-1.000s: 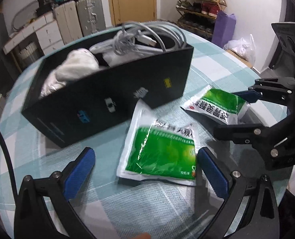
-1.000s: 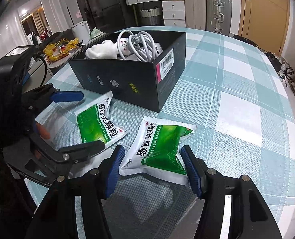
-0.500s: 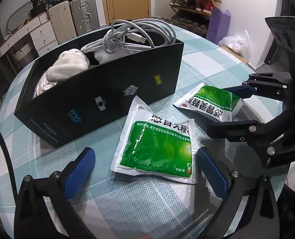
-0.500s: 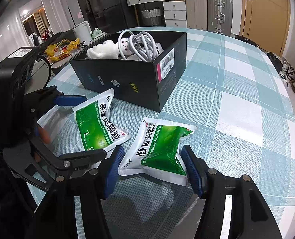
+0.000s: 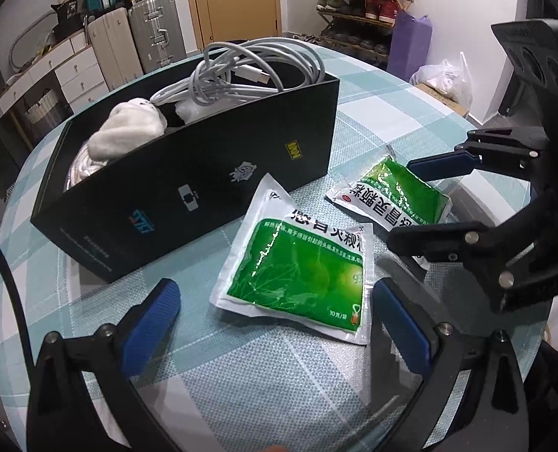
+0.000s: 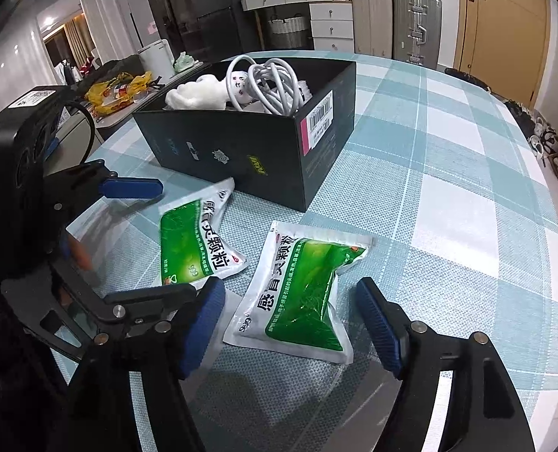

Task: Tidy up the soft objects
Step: 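Grasp the other green sachet with the left gripper while the right holds its sachet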

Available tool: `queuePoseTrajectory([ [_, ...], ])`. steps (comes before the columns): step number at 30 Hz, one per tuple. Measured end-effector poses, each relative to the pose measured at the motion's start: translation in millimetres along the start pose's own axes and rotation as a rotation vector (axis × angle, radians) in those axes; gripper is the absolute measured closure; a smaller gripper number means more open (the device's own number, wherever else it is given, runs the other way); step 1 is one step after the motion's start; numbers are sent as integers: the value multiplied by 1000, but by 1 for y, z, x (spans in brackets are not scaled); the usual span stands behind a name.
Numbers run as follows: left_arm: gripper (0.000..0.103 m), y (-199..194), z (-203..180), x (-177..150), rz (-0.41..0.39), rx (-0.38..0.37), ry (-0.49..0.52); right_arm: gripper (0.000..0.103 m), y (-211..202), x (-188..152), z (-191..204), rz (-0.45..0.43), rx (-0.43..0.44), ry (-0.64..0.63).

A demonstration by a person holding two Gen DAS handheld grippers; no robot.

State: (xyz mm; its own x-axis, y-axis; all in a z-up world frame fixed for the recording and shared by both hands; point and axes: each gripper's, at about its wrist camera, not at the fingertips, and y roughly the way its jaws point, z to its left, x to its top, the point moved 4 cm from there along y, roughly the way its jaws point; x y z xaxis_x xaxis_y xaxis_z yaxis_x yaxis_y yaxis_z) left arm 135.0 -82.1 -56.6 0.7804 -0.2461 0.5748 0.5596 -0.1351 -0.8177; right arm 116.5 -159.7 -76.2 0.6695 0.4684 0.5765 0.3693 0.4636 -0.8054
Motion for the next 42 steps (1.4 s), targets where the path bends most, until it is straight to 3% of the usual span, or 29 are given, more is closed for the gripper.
queuePoseTrajectory([
  [15,1,-17,12,-3,-29,-9,13,34,-1,-2,-3,0,4,1],
  [20,1,-19,9,-2,-31,-47,39,34,0,-1,-1,-3,-9,-3],
  [26,1,-9,-5,3,-9,-44,106,34,3,0,2,4,-47,-21],
  [32,2,1,-7,8,9,-58,99,34,-1,-3,-5,11,-51,-21],
  [36,15,3,-4,8,2,-110,73,34,-1,-3,-3,7,-36,-25],
  [40,41,-4,-5,6,-37,-116,104,34,-1,-3,-1,5,-30,-28],
  [42,47,-7,-6,4,-47,-118,113,34,-1,-3,-2,7,-35,-25],
])
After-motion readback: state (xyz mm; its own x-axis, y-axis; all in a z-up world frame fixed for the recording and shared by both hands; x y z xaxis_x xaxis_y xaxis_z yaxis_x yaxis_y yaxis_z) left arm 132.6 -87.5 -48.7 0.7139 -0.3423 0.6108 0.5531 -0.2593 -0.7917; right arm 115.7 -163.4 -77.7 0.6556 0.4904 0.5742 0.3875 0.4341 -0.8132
